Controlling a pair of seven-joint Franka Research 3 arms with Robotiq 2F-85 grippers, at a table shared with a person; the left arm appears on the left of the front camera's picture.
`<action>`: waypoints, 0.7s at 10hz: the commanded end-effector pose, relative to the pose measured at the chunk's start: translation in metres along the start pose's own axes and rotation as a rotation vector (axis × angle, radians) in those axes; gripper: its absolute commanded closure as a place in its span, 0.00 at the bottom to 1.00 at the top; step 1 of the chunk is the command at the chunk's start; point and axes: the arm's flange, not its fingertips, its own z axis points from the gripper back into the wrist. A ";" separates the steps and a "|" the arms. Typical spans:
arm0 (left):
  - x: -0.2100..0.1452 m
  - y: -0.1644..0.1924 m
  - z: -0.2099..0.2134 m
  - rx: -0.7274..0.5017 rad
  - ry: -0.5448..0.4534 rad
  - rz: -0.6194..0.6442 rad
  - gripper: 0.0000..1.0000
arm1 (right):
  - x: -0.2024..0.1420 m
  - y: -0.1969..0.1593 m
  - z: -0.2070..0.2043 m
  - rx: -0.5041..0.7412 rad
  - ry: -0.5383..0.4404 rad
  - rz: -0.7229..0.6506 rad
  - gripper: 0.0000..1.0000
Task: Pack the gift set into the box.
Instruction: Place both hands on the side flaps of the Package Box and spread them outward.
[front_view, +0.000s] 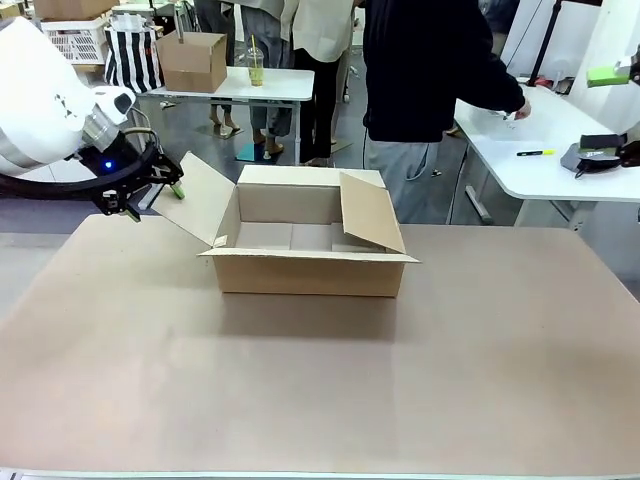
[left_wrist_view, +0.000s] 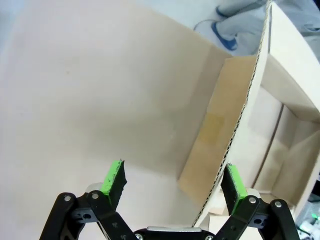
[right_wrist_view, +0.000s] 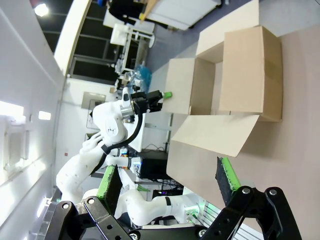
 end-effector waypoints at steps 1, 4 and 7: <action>0.000 -0.005 -0.001 0.034 -0.024 -0.016 0.00 | 0.003 0.001 -0.004 0.024 -0.010 0.026 0.00; 0.000 -0.005 -0.001 0.034 -0.024 -0.016 0.00 | 0.000 0.000 0.000 0.000 0.000 0.000 0.00; 0.000 -0.005 -0.001 0.034 -0.024 -0.016 0.00 | 0.011 0.058 -0.026 -0.422 -0.065 -0.036 0.00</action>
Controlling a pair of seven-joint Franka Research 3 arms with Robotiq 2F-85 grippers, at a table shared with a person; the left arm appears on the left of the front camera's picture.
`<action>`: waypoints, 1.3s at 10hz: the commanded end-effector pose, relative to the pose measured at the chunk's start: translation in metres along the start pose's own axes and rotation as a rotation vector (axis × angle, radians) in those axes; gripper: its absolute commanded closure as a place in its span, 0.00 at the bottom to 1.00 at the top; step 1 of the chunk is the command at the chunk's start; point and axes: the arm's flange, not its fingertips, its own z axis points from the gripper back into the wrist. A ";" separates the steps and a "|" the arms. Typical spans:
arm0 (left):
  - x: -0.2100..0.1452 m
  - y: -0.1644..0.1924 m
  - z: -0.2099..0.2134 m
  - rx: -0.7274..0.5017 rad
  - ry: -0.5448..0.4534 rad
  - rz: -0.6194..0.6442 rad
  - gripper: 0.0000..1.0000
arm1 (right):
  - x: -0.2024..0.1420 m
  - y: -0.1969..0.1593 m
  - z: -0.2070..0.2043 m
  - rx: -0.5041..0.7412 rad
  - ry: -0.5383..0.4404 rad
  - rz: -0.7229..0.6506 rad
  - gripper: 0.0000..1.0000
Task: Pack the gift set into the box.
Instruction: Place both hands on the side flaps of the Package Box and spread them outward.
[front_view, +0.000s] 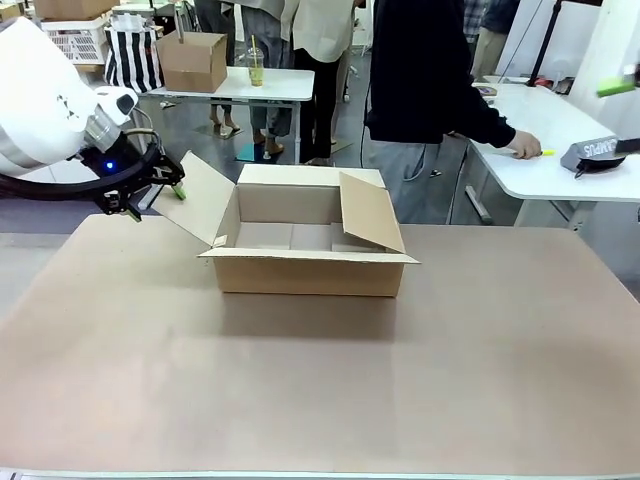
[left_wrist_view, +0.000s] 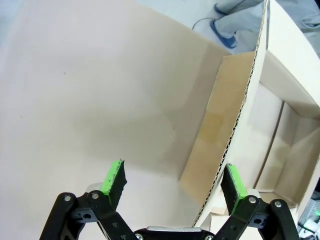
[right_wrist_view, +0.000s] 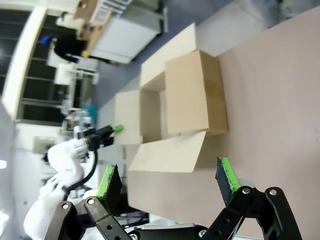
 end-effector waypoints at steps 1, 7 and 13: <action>0.000 -0.001 0.000 0.018 -0.014 0.011 0.00 | 0.027 0.070 -0.067 -0.129 0.239 0.109 0.00; 0.000 -0.001 0.000 0.018 -0.014 0.011 0.00 | 0.028 0.155 -0.342 -0.553 0.470 0.483 0.00; 0.000 -0.001 0.000 0.018 -0.014 0.011 0.00 | 0.004 0.130 -0.379 -0.592 0.495 0.595 0.00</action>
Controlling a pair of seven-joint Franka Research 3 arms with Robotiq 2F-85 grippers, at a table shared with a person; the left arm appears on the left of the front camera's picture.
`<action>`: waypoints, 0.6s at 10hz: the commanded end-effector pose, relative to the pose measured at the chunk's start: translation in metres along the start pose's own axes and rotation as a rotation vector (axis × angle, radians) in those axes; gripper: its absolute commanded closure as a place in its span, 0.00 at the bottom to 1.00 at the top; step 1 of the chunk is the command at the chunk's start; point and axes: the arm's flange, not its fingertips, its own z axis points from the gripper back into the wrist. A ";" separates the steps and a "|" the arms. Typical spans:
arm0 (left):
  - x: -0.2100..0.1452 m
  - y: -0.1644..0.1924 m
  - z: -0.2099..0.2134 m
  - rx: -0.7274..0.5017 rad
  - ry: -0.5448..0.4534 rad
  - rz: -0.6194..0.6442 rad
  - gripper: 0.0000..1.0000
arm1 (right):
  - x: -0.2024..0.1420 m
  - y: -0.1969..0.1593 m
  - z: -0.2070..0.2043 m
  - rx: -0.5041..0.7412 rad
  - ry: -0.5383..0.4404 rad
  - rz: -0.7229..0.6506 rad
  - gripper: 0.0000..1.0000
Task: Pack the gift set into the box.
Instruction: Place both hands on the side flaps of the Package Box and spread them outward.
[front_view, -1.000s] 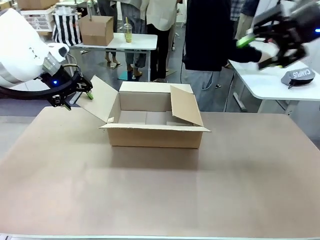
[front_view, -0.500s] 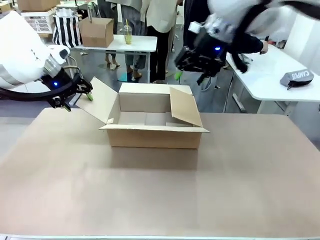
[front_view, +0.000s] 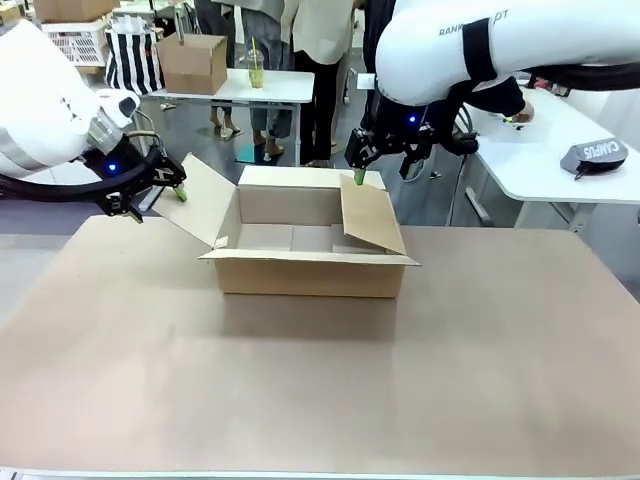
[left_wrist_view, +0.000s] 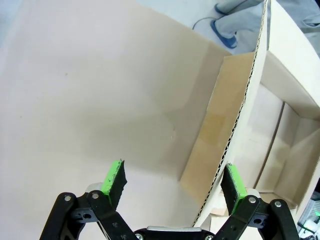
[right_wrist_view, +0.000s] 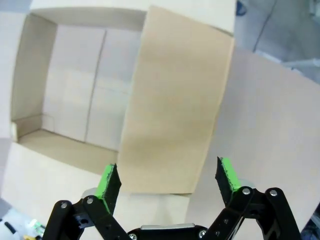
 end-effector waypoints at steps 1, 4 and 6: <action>0.000 -0.001 0.002 0.017 -0.015 0.009 0.00 | 0.000 -0.007 -0.002 -0.032 -0.001 0.008 0.00; 0.000 -0.001 0.002 0.017 -0.015 0.009 0.00 | 0.040 0.038 -0.036 -0.196 -0.068 0.043 0.00; 0.000 -0.001 0.002 0.017 -0.015 0.009 0.00 | 0.056 0.055 -0.068 -0.466 -0.006 -0.048 0.00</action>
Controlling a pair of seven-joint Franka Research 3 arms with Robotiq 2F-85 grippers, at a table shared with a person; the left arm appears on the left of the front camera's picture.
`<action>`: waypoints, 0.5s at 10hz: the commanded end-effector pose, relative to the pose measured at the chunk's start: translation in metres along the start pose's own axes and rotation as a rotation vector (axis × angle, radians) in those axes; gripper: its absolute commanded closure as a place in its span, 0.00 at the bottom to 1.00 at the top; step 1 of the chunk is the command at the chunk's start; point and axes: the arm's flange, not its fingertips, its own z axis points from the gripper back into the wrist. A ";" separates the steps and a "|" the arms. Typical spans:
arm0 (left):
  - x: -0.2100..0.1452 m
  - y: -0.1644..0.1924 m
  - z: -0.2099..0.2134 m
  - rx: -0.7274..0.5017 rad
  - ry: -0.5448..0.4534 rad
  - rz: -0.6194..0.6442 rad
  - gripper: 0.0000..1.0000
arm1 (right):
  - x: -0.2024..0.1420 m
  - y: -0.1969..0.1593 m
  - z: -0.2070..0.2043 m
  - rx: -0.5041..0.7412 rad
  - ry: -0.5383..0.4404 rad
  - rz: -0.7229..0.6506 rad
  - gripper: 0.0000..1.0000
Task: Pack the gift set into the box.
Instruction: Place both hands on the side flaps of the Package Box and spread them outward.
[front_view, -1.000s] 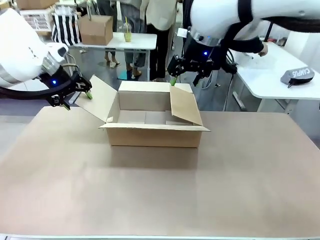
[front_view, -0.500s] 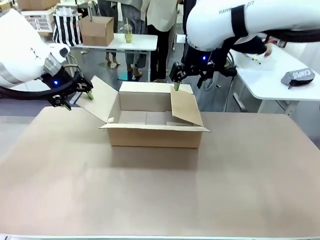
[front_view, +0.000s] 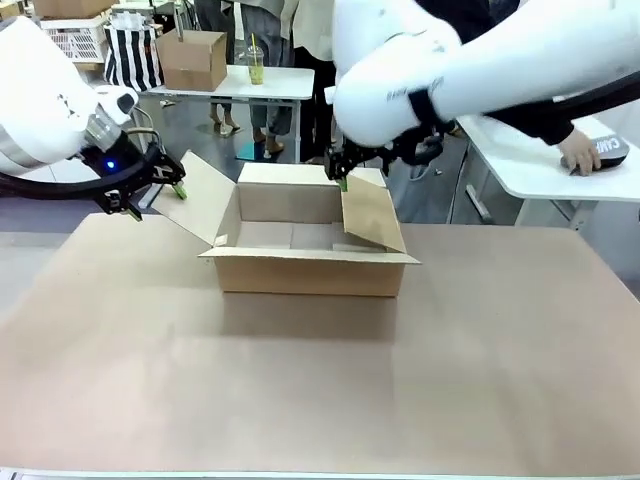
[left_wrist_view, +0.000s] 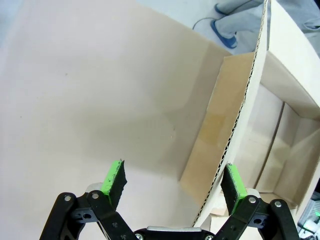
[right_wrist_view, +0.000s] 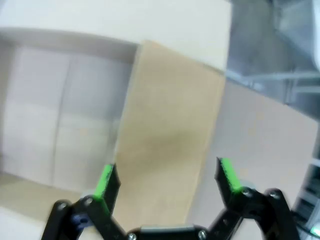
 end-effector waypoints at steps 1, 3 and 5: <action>0.000 -0.001 0.002 0.016 -0.014 0.009 0.00 | 0.026 0.029 -0.014 -0.216 0.122 -0.048 0.00; 0.000 -0.001 0.002 0.016 -0.014 0.009 0.00 | 0.034 0.045 -0.029 -0.218 0.158 0.029 0.00; 0.000 -0.001 0.002 0.016 -0.014 0.009 0.00 | 0.030 0.041 -0.028 -0.204 0.152 -0.011 0.00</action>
